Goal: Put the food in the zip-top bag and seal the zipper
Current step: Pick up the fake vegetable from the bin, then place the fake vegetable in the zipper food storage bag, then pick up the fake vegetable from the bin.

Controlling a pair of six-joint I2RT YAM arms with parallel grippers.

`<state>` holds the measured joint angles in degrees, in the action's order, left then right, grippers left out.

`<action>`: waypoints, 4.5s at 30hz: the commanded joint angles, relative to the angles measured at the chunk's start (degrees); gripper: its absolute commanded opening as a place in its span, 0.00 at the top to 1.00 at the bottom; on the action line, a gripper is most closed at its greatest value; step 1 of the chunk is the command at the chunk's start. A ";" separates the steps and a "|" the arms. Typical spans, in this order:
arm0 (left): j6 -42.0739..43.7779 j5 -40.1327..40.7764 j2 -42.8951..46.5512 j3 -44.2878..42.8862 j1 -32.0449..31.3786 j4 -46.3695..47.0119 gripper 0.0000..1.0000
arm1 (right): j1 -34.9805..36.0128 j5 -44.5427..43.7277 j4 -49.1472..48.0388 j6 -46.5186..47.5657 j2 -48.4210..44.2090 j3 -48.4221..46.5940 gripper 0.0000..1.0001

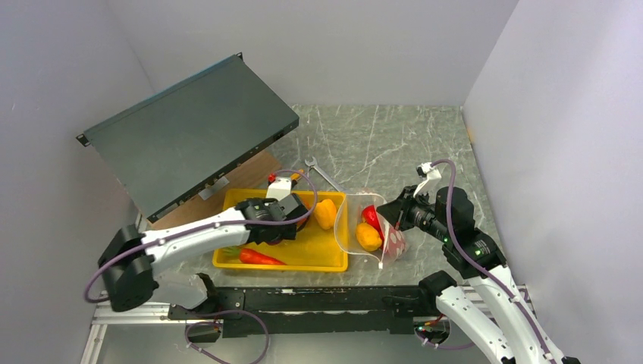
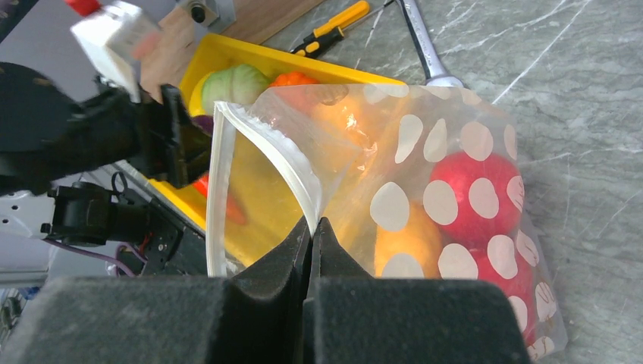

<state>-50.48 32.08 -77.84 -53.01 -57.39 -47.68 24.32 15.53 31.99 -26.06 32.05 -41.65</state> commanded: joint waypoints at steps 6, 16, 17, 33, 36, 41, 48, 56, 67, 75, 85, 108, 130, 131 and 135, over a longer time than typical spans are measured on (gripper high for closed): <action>11.98 -21.41 19.70 1.84 -1.24 21.26 0.42 | 0.19 0.13 -2.08 0.39 -0.31 0.34 1.00; 12.16 -41.97 32.14 11.16 -2.39 52.68 0.42 | 0.19 0.90 -2.46 0.32 0.21 -0.06 1.00; 12.35 -41.97 31.35 11.15 -3.38 54.16 0.43 | 0.21 0.97 -2.53 0.25 0.32 -0.14 1.00; 15.16 -25.43 5.17 -5.62 -14.16 49.94 0.46 | 0.21 1.45 -1.86 0.28 -0.14 -1.22 1.00; 15.21 -24.87 2.11 -8.11 -14.22 48.15 0.45 | 0.20 1.78 -2.14 0.02 -0.57 -0.71 1.00; 14.93 -23.57 -1.28 -10.06 -14.24 46.98 0.37 | 0.22 2.14 -2.54 -0.14 -0.90 -0.19 1.00; 15.47 -21.99 -3.00 -12.01 -14.25 44.03 0.15 | 0.16 1.69 -2.11 0.22 -1.04 -0.46 1.00; 15.59 -22.07 -0.73 -10.72 -14.25 44.27 0.02 | 0.16 1.75 -2.30 0.05 -1.08 -0.10 1.00; 14.15 -19.65 8.39 -5.28 -14.25 41.82 0.02 | 0.21 1.74 -2.36 0.05 -0.92 0.14 1.00; 11.74 -10.52 18.44 -0.85 -14.16 28.58 0.00 | 0.21 2.05 -2.87 -0.12 -0.61 0.30 1.00; 5.73 0.81 25.36 -1.16 -14.16 4.15 0.01 | 0.24 1.96 -2.82 -0.03 -0.09 0.07 1.00; -20.56 0.57 15.37 12.48 -8.60 -8.66 0.10 | 0.20 2.48 -2.47 0.14 0.14 0.07 1.00; -32.32 -3.91 7.64 11.70 -0.49 -9.10 0.25 | 0.20 2.43 -2.70 0.39 0.58 -0.10 1.00; -32.84 -4.13 6.67 11.45 -0.22 -9.22 0.26 | 0.23 2.48 -2.79 0.40 0.67 -0.10 1.00; -33.85 -3.87 3.11 10.30 0.41 -8.59 0.28 | 0.15 2.38 -2.81 0.62 0.85 -0.27 1.00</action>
<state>-80.68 29.12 -72.18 -40.62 -57.47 -55.53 24.32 17.10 31.57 -26.09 32.64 -41.36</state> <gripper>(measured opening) 0.731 0.007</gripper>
